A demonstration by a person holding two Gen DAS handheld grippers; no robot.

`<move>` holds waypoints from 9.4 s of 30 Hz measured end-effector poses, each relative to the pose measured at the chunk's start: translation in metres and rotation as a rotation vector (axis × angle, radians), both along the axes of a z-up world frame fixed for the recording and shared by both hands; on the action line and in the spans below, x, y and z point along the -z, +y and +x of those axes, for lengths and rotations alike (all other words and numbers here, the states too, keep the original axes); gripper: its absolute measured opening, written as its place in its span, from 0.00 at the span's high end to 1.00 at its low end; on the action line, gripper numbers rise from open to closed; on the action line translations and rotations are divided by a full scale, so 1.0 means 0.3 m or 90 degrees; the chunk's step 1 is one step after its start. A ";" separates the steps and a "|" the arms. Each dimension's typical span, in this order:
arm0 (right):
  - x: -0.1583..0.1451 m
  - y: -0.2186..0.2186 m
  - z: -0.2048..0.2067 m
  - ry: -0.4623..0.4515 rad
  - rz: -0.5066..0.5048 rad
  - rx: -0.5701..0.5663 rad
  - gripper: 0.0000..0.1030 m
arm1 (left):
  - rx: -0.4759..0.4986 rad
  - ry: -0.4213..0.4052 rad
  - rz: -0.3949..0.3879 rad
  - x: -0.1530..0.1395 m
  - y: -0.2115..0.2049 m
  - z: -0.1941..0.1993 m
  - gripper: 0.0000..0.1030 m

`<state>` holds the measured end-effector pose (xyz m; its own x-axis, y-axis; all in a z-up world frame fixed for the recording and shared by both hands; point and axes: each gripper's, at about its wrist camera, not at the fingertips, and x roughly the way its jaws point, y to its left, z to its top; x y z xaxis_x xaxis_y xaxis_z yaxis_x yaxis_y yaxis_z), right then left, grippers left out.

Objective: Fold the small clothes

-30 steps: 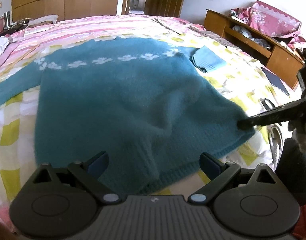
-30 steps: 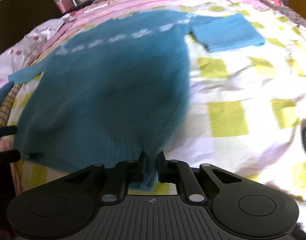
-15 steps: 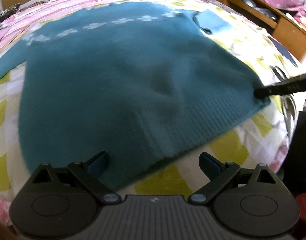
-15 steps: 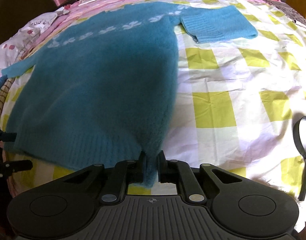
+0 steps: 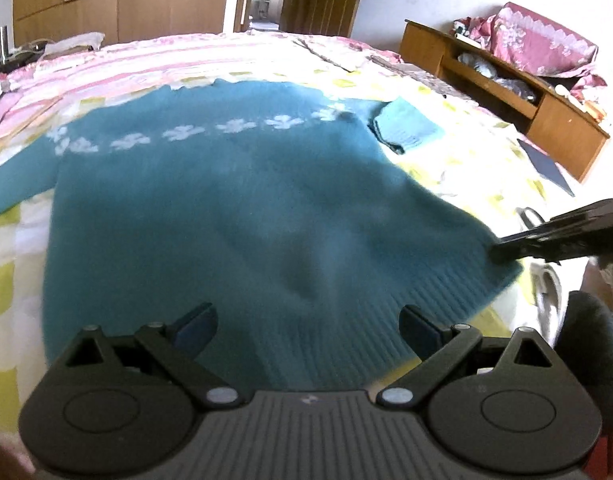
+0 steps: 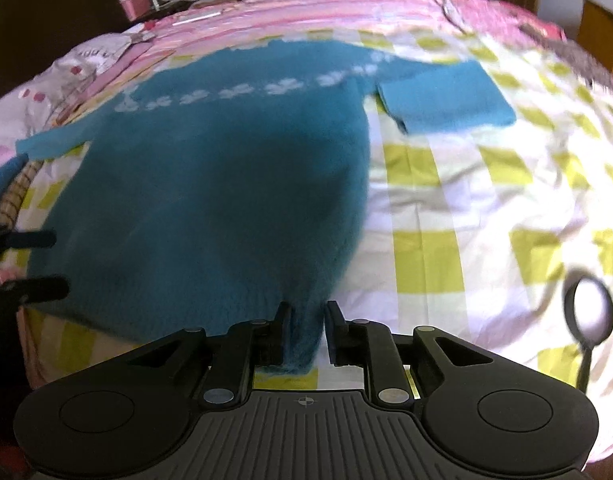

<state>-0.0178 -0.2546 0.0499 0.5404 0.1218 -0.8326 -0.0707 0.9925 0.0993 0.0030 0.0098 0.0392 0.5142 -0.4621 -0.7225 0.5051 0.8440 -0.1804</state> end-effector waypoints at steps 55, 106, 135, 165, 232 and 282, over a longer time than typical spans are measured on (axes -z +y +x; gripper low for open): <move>0.097 0.165 0.215 -0.056 0.044 -0.038 0.78 | -0.122 -0.028 0.103 0.077 -0.216 0.193 0.01; 0.240 -0.121 0.541 -0.217 -0.232 0.029 0.53 | -0.065 0.003 0.042 0.127 -0.503 0.440 0.01; 0.113 -0.222 0.625 -0.217 -0.098 0.135 0.99 | -0.068 0.004 0.014 0.116 -0.499 0.449 0.01; -0.088 -0.016 0.840 -0.167 0.358 0.164 0.98 | -0.142 -0.040 -0.013 0.078 -0.179 0.413 0.01; 0.162 0.653 1.129 0.013 0.477 0.002 0.98 | -0.341 -0.061 -0.010 0.149 0.224 0.547 0.01; 0.196 0.662 1.081 -0.022 0.366 -0.053 0.88 | -0.399 -0.102 -0.052 0.124 0.311 0.544 0.00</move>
